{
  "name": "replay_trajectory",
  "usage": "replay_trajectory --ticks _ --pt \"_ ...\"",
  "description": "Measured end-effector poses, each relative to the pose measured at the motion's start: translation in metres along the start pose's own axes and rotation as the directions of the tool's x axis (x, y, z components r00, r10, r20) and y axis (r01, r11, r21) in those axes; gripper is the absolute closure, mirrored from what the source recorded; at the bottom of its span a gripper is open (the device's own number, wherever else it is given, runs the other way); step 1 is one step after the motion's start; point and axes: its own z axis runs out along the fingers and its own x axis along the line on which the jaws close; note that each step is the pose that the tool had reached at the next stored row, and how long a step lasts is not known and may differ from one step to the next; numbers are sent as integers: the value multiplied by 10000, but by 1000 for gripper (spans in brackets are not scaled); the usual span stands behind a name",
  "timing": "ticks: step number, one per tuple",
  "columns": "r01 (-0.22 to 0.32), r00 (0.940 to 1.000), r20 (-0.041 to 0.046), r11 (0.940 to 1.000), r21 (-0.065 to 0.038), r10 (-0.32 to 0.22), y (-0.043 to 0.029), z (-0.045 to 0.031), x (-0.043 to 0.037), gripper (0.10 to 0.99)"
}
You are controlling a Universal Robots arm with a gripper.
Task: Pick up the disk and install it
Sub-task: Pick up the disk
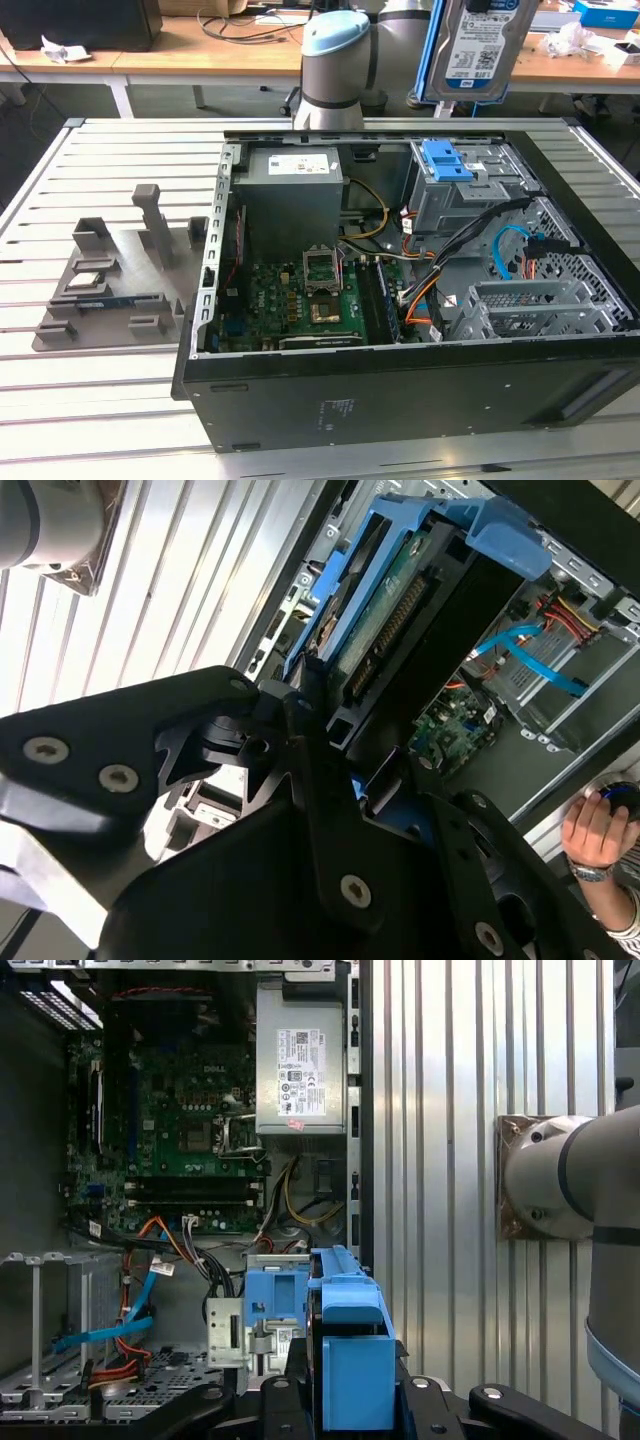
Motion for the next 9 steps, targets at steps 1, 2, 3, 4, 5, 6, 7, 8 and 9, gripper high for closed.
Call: replay_trajectory --ticks 1,2,3,4,5,6,7,8,9 --pt "1 10000 1 10000 0 -1 -31 -1 -1 722" --pt "0 10000 0 10000 0 0 -69 -2 -2 722" --pt "0 10000 0 10000 0 0 -126 -4 -3 722" --pt "0 10000 0 10000 0 0 -162 -5 -4 722" --pt "1 10000 0 10000 0 -1 -206 -7 -5 722" --pt "1 10000 0 10000 0 -1 -283 -9 -8 722" --pt "0 10000 0 10000 0 0 -324 -11 -9 722" --pt "1 10000 0 10000 0 -1 -361 -12 -10 722" --pt "1 10000 1 10000 0 -1 -409 -13 -11 722"
